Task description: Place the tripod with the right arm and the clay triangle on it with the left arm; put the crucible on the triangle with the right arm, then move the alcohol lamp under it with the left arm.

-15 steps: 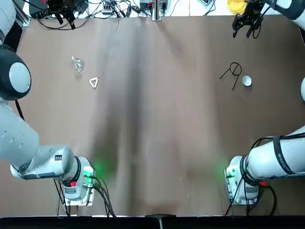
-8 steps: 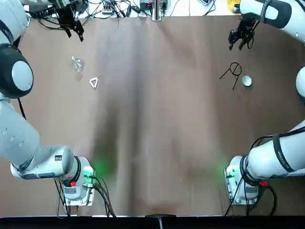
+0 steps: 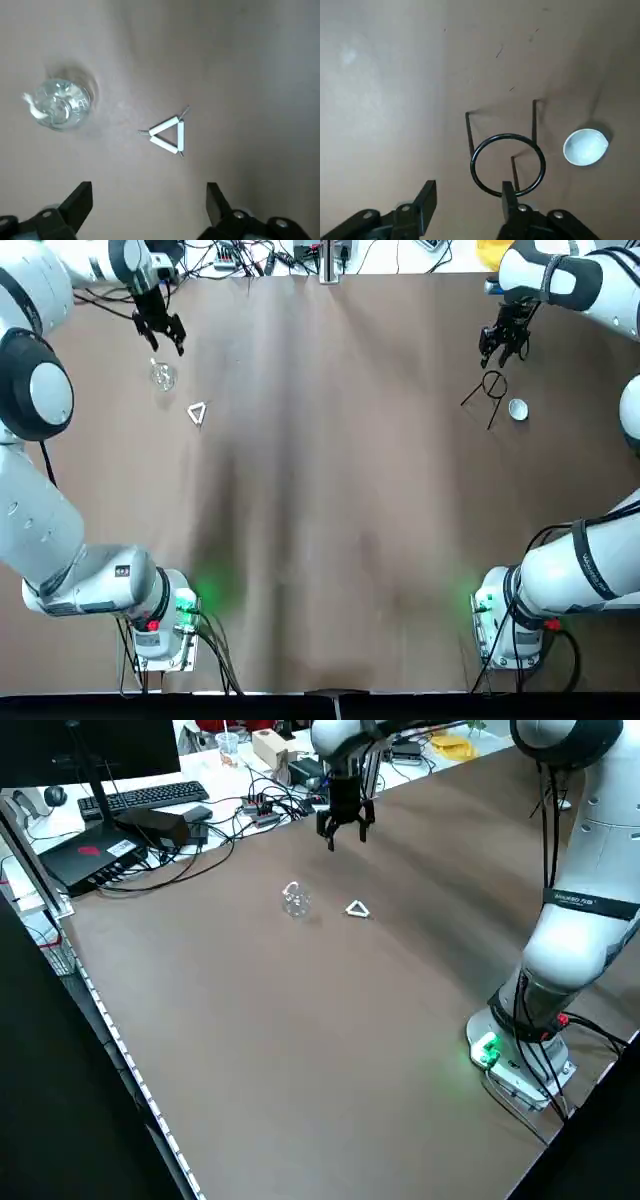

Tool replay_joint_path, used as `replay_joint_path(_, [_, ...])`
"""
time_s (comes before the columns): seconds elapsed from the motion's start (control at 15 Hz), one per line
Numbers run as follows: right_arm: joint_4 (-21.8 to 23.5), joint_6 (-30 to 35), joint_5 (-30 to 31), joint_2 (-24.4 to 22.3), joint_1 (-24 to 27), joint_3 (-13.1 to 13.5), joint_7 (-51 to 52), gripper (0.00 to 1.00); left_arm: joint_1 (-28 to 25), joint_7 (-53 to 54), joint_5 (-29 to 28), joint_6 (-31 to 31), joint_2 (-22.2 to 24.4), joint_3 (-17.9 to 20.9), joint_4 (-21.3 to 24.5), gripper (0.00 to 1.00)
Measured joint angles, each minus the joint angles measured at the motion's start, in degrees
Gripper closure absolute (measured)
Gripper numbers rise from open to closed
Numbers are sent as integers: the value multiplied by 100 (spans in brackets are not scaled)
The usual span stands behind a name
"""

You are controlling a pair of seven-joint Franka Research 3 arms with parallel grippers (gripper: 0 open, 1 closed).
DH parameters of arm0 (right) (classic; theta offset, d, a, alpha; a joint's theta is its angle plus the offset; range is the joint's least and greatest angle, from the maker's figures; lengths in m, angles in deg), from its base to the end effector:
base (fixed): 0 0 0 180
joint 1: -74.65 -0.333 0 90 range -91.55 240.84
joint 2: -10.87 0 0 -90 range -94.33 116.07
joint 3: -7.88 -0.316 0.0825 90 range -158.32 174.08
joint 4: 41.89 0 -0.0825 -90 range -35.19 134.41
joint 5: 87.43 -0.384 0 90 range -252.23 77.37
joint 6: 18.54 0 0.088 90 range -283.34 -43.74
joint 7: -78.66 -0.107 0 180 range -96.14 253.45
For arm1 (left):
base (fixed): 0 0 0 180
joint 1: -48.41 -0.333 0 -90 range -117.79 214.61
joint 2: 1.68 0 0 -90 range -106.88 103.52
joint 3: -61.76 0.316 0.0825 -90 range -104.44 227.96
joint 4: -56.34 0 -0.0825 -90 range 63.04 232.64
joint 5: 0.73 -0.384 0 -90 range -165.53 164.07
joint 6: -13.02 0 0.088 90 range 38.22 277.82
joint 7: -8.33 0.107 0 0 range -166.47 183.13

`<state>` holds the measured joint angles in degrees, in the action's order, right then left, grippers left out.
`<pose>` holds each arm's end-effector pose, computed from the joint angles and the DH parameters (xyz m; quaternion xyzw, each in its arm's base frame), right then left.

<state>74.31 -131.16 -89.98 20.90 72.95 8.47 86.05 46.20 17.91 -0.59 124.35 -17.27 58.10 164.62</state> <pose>0.5550 0.0138 0.3447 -0.9908 -0.0626 0.1173 0.0249 0.5917 -0.0135 0.3465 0.9895 -0.0947 -0.1080 0.0174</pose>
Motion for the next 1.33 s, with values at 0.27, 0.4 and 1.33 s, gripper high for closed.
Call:
replay_joint_path(0.27, [168,-30,0,21,10,-3,262,44,56,-1570,0,1099,-18,-13,752,0])
replay_joint_path(0.4, [218,-109,0,53,0,-13,307,44,63,-2316,0,1547,-59,-16,1029,0])
replay_joint_path(1.33, [477,-828,28,392,-4,-14,343,56,45,-4669,0,3296,-334,-7,2454,41])
